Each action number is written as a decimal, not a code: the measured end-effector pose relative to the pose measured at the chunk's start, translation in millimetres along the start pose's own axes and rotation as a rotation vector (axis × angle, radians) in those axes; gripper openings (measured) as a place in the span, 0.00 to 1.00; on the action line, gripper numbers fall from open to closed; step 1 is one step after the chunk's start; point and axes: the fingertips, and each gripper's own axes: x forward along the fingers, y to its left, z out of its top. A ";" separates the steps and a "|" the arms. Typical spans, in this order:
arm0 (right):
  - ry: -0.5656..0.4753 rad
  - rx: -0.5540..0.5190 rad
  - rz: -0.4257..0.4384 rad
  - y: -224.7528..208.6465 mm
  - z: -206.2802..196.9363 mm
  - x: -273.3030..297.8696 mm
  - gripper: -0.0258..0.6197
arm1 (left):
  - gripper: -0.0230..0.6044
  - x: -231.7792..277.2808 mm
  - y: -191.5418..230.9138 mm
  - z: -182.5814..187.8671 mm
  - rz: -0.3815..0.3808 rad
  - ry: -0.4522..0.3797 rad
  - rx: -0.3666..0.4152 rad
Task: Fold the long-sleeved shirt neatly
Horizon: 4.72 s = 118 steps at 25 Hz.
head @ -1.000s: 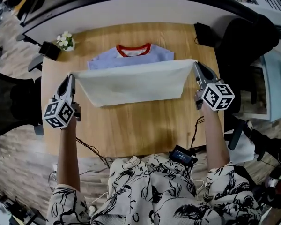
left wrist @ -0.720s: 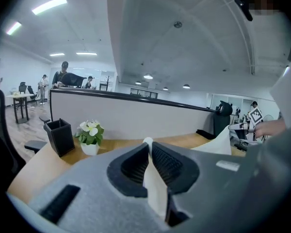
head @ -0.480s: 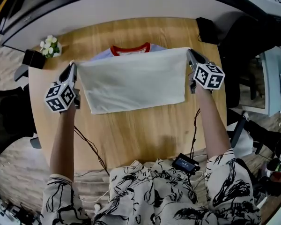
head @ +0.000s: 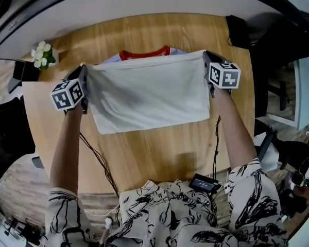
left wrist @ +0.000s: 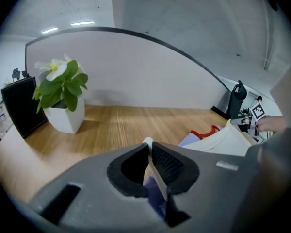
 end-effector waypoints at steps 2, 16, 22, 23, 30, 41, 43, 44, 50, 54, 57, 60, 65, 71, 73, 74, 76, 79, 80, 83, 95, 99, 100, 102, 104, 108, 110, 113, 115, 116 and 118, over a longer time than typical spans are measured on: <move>0.045 -0.072 -0.012 0.6 -6.6 9.0 0.07 | 0.09 6.4 3.1 -7.9 0.001 0.033 0.024; 0.020 0.115 0.121 -21.6 -7.8 27.2 0.21 | 0.33 -1.0 33.1 6.2 -0.049 -0.012 0.060; -0.099 -0.284 0.218 -0.8 41.1 3.9 0.44 | 0.34 -22.1 -15.8 36.7 -0.152 -0.042 0.634; -0.096 -0.420 0.254 15.8 43.9 1.8 0.46 | 0.35 -20.9 -24.5 33.8 -0.171 -0.016 0.762; 0.073 -1.117 0.487 114.6 8.7 17.3 0.47 | 0.32 8.2 -53.4 -12.4 -0.310 0.218 1.230; 0.121 -1.100 0.492 118.9 8.5 43.0 0.08 | 0.06 32.4 -55.4 -12.6 -0.332 0.278 1.140; 0.122 -1.063 0.478 117.0 8.9 47.3 0.07 | 0.07 35.9 -51.9 -3.0 -0.319 0.271 0.995; 0.125 -1.030 0.473 115.7 9.2 49.6 0.07 | 0.07 38.1 -49.7 -1.3 -0.319 0.284 0.921; 0.147 -0.691 0.379 94.7 18.4 67.8 0.16 | 0.16 54.8 -28.0 0.5 -0.218 0.320 0.633; 0.111 -0.600 0.141 57.5 31.8 73.2 0.16 | 0.37 56.4 -9.3 17.4 -0.014 0.234 0.580; 0.009 -0.459 0.061 41.1 50.3 61.0 0.24 | 0.37 41.8 -0.7 33.5 0.077 0.118 0.551; -0.057 -0.401 0.089 46.8 56.7 30.8 0.30 | 0.37 10.7 -7.0 41.4 0.060 0.022 0.518; -0.157 -0.337 0.137 59.4 47.5 -47.9 0.36 | 0.37 -72.6 -36.2 26.5 0.029 -0.118 0.487; -0.170 -0.269 0.191 74.1 -10.7 -130.8 0.38 | 0.37 -148.7 -72.8 -45.9 -0.012 -0.087 0.454; -0.128 -0.240 0.221 80.6 -43.5 -148.0 0.38 | 0.37 -163.5 -81.5 -76.7 -0.042 -0.053 0.393; -0.102 -0.226 0.232 83.0 -61.7 -154.9 0.39 | 0.37 -169.6 -85.0 -92.9 -0.053 -0.033 0.364; -0.051 -0.192 0.245 85.6 -98.3 -165.7 0.40 | 0.36 -178.1 -89.9 -127.3 -0.069 0.019 0.324; 0.018 -0.134 0.240 83.5 -146.8 -175.1 0.41 | 0.36 -180.2 -94.4 -172.1 -0.089 0.094 0.294; 0.038 -0.118 0.234 81.7 -160.6 -176.6 0.41 | 0.36 -179.6 -95.4 -183.1 -0.098 0.112 0.288; 0.077 -0.060 0.225 75.8 -191.2 -176.8 0.41 | 0.35 -178.0 -101.1 -202.9 -0.130 0.140 0.266; 0.105 -0.073 0.211 75.7 -208.5 -168.5 0.09 | 0.06 -165.4 -103.6 -218.5 -0.140 0.206 0.284; 0.146 -0.152 0.158 65.8 -214.4 -170.2 0.09 | 0.06 -174.1 -90.5 -218.2 -0.084 0.253 0.256; 0.154 -0.171 0.145 64.3 -216.6 -169.2 0.09 | 0.06 -174.3 -88.3 -219.8 -0.072 0.263 0.250; 0.161 -0.196 0.126 63.0 -219.1 -168.3 0.09 | 0.06 -172.1 -88.3 -224.2 -0.064 0.273 0.247; 0.165 -0.216 0.116 63.0 -219.2 -168.6 0.09 | 0.06 -171.5 -89.9 -225.3 -0.058 0.270 0.258; 0.169 -0.234 0.126 62.9 -220.8 -169.0 0.14 | 0.08 -172.8 -91.2 -225.3 -0.035 0.261 0.313; 0.178 -0.222 0.131 58.6 -223.9 -172.4 0.24 | 0.14 -176.4 -89.6 -226.7 -0.012 0.261 0.323; 0.180 -0.202 0.124 45.3 -226.2 -183.5 0.26 | 0.29 -190.5 -81.8 -231.1 0.036 0.258 0.271; 0.159 -0.177 0.123 35.9 -223.2 -192.3 0.28 | 0.29 -204.0 -74.1 -232.1 0.086 0.235 0.217; 0.141 -0.163 0.124 31.9 -219.7 -196.7 0.28 | 0.29 -211.4 -71.5 -231.4 0.113 0.218 0.196; 0.078 -0.137 0.130 26.9 -206.1 -205.8 0.28 | 0.29 -227.9 -71.3 -224.9 0.163 0.169 0.179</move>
